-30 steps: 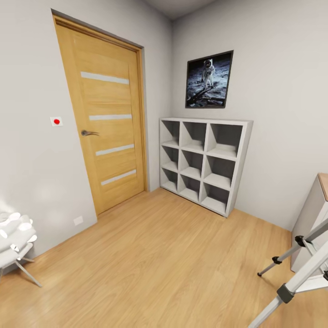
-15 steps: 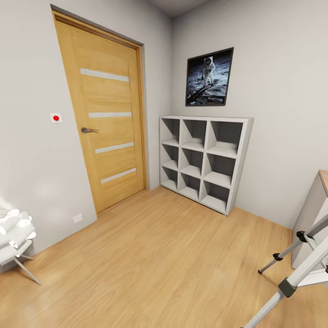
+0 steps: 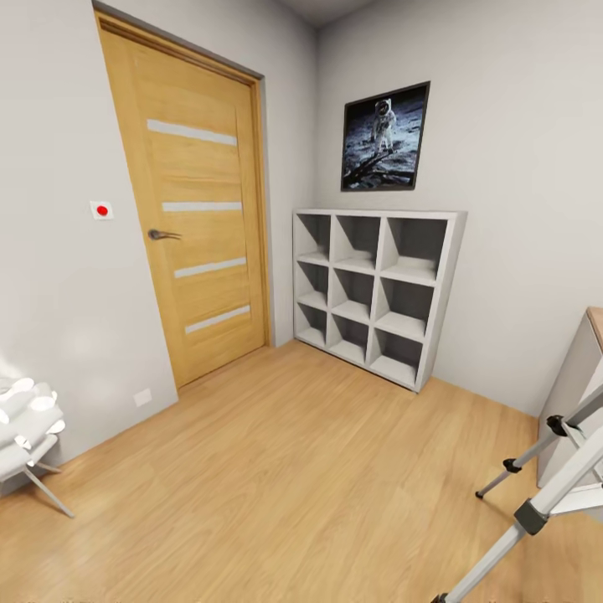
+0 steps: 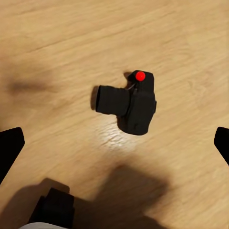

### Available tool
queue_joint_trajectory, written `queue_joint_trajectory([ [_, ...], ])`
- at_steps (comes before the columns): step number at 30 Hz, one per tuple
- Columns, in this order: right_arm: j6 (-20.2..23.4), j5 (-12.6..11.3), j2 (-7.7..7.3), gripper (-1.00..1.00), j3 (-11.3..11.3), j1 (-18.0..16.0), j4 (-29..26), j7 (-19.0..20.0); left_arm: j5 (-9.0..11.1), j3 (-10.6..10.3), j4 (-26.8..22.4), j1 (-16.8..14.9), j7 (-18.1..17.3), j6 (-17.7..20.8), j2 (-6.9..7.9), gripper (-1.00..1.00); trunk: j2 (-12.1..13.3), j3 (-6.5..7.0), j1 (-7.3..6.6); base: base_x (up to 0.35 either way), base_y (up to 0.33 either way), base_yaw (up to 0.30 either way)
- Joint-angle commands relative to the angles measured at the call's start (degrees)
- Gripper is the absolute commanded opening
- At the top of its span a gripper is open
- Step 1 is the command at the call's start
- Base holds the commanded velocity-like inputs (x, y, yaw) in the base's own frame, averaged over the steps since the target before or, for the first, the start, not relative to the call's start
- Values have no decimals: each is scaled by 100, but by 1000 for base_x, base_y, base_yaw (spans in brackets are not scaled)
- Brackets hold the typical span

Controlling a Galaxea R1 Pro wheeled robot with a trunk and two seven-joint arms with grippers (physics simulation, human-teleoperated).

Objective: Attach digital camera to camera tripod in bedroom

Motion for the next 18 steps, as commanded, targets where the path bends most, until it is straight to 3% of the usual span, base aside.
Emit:
queue_joint_trajectory([
  [1, -19, 4, 2, 100, -16, -4, 5, -4, 64, 18, -14, 1, 7, 41, -4, 100, -44, -23, 22, 0, 0, 0],
  [18, -19, 4, -1, 100, -16, -7, 5, 2, 106, 34, -2, 1, 1, 56, 28, 100, -726, -329, 396, 0, 0, 0],
])
